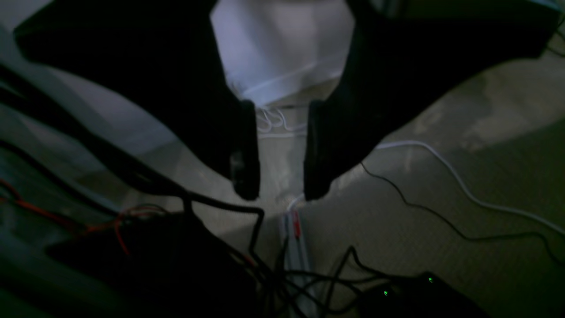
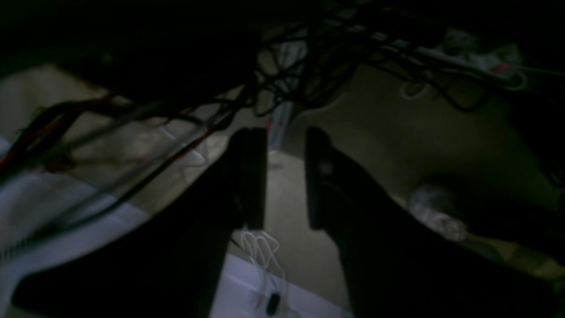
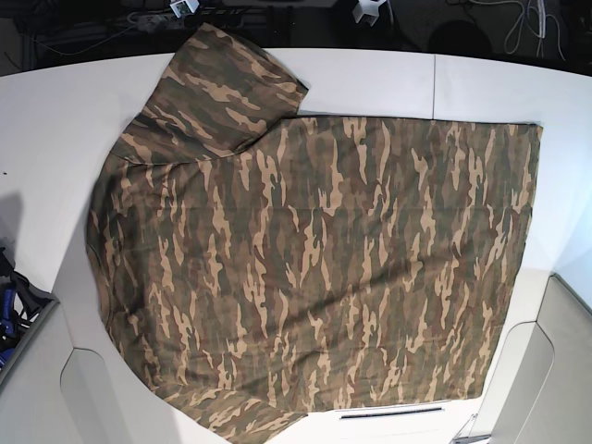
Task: Fold the T-shirt properly
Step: 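Move both grippers in from rest toward the shirt's shoulder corners, then grasp the shirt's shoulder corners with the left and right grippers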
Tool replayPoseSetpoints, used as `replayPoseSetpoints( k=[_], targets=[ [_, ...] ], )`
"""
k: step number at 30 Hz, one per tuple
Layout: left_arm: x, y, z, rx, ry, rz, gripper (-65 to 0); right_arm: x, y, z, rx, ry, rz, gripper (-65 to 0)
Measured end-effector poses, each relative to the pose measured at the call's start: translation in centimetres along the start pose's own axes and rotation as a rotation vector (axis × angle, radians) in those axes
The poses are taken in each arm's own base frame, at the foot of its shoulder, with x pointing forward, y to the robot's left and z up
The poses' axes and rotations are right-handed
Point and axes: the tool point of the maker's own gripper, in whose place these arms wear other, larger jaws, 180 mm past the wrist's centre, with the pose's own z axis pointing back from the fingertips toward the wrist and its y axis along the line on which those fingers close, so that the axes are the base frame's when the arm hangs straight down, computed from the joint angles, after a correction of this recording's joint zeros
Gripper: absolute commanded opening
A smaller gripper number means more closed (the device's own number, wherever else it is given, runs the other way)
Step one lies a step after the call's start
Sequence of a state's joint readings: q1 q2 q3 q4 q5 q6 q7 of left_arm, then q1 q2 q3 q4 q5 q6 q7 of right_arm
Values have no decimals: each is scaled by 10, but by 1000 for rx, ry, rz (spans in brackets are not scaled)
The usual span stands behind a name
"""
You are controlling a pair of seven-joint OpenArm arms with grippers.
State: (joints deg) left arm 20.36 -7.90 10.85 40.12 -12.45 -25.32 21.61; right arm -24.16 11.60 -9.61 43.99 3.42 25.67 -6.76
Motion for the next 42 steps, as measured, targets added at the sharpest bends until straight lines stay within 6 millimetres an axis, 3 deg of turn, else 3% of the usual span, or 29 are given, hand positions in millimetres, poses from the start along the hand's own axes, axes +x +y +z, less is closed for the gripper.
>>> replayPoseSetpoints(
  k=[9,13,16,19,22,32,39,42],
  targets=[
    [-28,-18,25,-29,0,-3,-443,-6,28,48,132,-83,16,-496],
    [-15,-16,46,-8,-77,-23,-443,-14,44,69,169,-30,24,-496],
    [-7,-18,63,-3,-138,-3,-443,-6,56,83,197,-23,16,-496],
    [-7,-22,82,-22,-181,15,-443,16,67,98,232,-55,8,-496],
    [3,-20,102,-27,-229,11,-443,31,64,111,228,-41,18,-496],
    [42,16,182,57,-400,64,-441,104,46,173,227,-231,-26,-496],
    [69,43,236,136,-536,89,-364,151,14,218,149,-432,-65,-495],
    [81,42,255,122,-605,52,-357,172,-6,232,96,-518,-90,-408]
  ],
)
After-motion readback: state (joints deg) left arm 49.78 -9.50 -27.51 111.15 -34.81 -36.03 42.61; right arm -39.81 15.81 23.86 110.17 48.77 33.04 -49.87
